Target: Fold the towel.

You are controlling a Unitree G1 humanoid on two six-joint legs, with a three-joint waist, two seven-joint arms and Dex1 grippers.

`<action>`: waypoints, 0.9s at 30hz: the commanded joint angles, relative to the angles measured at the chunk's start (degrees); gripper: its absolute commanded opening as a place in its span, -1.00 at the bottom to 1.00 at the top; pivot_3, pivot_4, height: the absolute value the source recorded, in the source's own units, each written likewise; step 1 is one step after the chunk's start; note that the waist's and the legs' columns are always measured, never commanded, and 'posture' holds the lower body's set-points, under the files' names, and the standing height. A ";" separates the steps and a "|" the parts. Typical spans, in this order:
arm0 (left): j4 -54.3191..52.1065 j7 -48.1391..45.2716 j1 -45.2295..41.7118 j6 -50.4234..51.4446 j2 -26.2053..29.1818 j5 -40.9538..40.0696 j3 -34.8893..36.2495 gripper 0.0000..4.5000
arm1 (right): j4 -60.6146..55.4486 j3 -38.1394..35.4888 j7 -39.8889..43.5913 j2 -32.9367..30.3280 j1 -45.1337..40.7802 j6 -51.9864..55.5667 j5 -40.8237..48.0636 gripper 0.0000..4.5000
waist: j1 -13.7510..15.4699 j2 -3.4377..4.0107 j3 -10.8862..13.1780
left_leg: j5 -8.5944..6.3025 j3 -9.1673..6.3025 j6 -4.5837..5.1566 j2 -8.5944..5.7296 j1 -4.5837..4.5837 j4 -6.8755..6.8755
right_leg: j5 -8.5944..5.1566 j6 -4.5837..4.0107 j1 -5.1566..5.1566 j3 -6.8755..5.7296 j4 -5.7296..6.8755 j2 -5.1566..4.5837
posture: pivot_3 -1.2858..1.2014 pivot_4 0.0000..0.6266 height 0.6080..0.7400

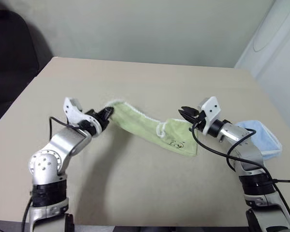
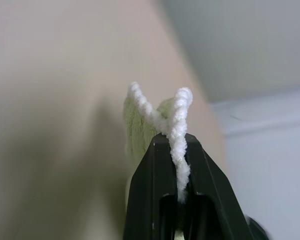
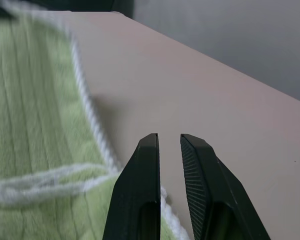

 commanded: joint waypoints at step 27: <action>20.52 -55.63 -34.94 17.04 -17.73 57.35 -46.53 -0.98 | -9.36 -13.62 -11.34 -1.68 8.43 1.85 0.62 -0.67 | 0.37 -0.03 0.02 | 0.52 0.01 0.96 -0.11 -0.56 0.15 | 0.05 0.81 -0.08 0.15 -0.15 -1.05 | 0.03 -0.52 1.00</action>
